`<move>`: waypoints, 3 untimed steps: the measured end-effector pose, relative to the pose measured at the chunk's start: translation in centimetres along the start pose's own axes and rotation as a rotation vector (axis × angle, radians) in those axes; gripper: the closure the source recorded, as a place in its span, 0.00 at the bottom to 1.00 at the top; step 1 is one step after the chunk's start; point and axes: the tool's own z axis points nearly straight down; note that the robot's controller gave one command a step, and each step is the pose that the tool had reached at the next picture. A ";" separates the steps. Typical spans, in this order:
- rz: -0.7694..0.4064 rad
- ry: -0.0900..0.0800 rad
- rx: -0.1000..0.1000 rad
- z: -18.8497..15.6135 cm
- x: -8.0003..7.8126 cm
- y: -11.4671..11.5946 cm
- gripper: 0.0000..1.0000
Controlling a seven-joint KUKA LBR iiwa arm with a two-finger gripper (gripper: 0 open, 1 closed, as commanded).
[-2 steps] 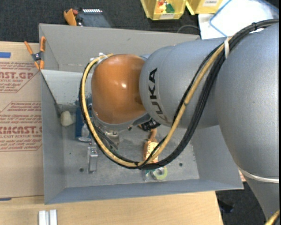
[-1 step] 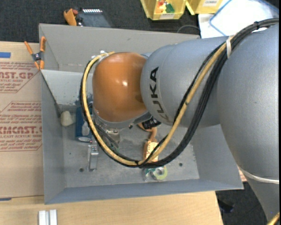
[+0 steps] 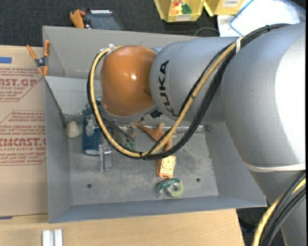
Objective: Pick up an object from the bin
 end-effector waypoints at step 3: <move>-0.248 0.004 -0.002 7.9 -1.3 -8.0 0.00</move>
Offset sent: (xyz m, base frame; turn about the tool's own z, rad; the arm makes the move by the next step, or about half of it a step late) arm 0.0312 -0.0396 -0.0337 -0.3035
